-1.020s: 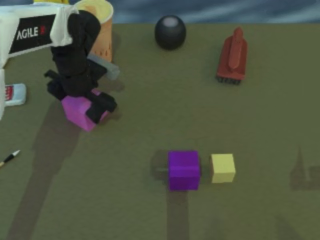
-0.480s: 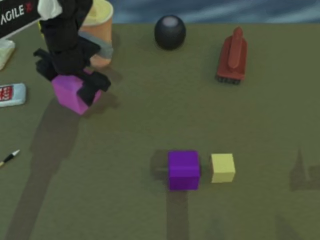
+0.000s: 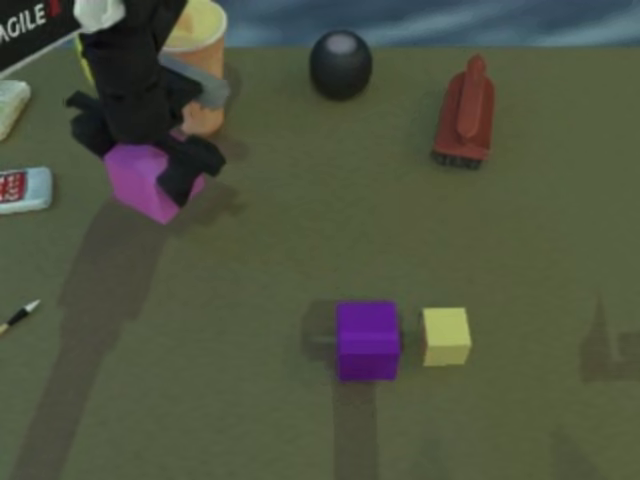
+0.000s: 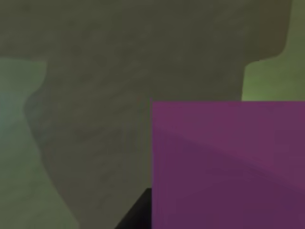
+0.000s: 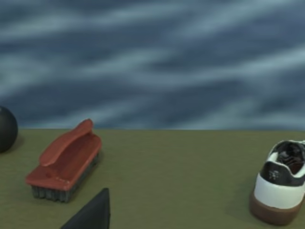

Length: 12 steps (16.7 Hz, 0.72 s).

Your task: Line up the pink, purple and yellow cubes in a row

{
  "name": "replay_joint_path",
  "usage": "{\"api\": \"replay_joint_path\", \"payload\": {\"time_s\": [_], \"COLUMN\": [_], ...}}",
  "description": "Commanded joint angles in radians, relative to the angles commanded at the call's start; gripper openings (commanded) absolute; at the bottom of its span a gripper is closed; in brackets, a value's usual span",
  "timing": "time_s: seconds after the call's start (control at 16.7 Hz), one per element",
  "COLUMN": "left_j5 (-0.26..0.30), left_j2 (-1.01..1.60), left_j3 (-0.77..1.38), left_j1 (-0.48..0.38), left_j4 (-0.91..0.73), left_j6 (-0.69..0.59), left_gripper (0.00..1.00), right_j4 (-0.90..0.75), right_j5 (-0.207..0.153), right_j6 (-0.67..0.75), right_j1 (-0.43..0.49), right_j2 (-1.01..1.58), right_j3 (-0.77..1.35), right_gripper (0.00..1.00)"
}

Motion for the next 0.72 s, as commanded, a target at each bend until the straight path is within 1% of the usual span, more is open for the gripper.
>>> {"api": "replay_joint_path", "payload": {"time_s": [0.12, 0.24, 0.72], "left_j5": [0.0, -0.001, -0.001], "left_j2": [-0.033, -0.081, -0.324], "left_j3": [-0.043, -0.108, -0.452], "left_j1": [-0.029, -0.069, -0.268], "left_j4": [0.012, 0.029, 0.112], "left_j6": [-0.076, -0.185, -0.767], "left_gripper": [0.0, 0.0, 0.0], "right_j4": [0.0, 0.0, 0.0], "right_j5": [0.0, 0.0, 0.0], "right_j6": [0.0, 0.0, 0.0], "right_j1": [0.0, 0.0, 0.0], "right_j2": [0.0, 0.0, 0.0], "right_j3": [0.0, 0.0, 0.0], "right_gripper": [1.0, 1.0, 1.0]}}
